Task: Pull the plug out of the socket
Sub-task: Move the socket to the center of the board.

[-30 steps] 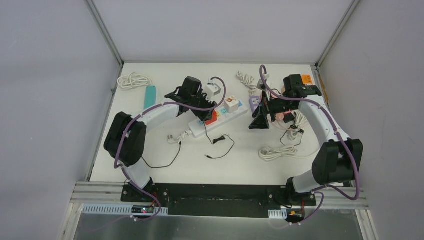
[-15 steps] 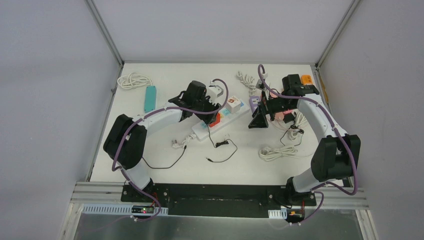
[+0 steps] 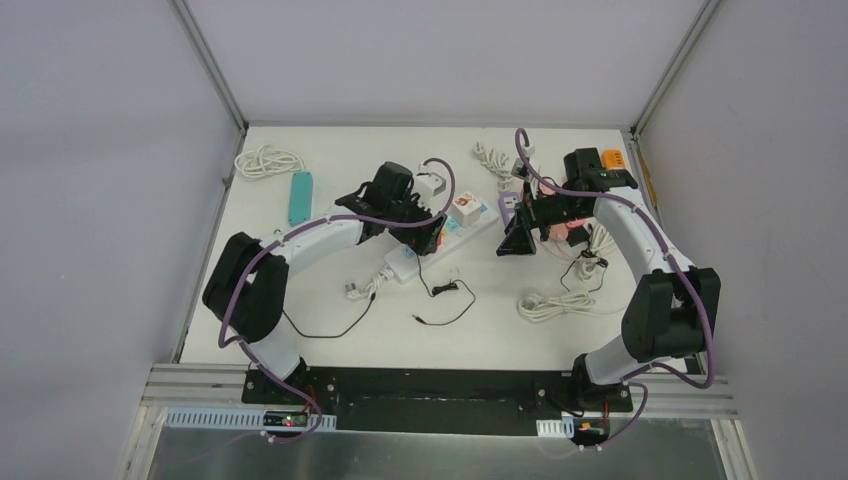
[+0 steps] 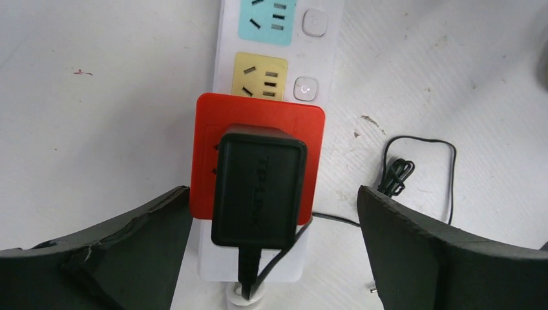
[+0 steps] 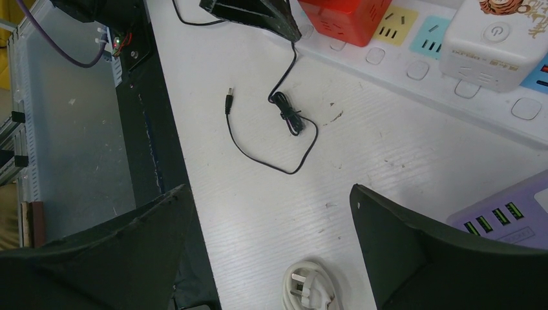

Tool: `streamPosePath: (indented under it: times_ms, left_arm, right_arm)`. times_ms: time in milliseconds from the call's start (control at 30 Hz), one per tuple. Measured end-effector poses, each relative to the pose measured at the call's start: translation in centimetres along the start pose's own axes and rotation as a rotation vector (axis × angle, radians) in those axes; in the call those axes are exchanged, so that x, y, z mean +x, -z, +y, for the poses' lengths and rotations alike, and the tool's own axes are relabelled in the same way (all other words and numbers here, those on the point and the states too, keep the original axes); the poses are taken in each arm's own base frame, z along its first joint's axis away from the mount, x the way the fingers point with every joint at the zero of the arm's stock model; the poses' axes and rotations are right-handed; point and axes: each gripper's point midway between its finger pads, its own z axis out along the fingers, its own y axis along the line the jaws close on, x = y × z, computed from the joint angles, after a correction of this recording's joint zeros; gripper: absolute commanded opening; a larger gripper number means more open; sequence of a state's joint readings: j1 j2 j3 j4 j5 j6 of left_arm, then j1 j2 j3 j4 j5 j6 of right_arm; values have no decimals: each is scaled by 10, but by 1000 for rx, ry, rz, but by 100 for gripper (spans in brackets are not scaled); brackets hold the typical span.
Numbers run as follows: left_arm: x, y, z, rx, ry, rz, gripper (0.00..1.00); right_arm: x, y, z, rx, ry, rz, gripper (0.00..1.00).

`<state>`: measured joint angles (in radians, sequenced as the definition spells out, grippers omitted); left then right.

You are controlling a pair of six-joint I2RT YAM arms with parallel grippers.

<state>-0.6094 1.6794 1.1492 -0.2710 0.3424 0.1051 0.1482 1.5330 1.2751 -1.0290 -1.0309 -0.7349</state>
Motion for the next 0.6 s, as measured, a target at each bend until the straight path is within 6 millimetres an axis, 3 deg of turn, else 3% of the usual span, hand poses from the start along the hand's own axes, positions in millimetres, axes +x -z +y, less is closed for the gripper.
streamPosePath:
  times_ms: [333,600]
  left_arm:
    - [-46,47,-9,-28,-34,-146,99]
    - [-69,101,-16,-86,-56,-288,99]
  right_arm:
    - [0,0,0,2,0,2,95]
    - [1,0,-1,5,-2,5,95]
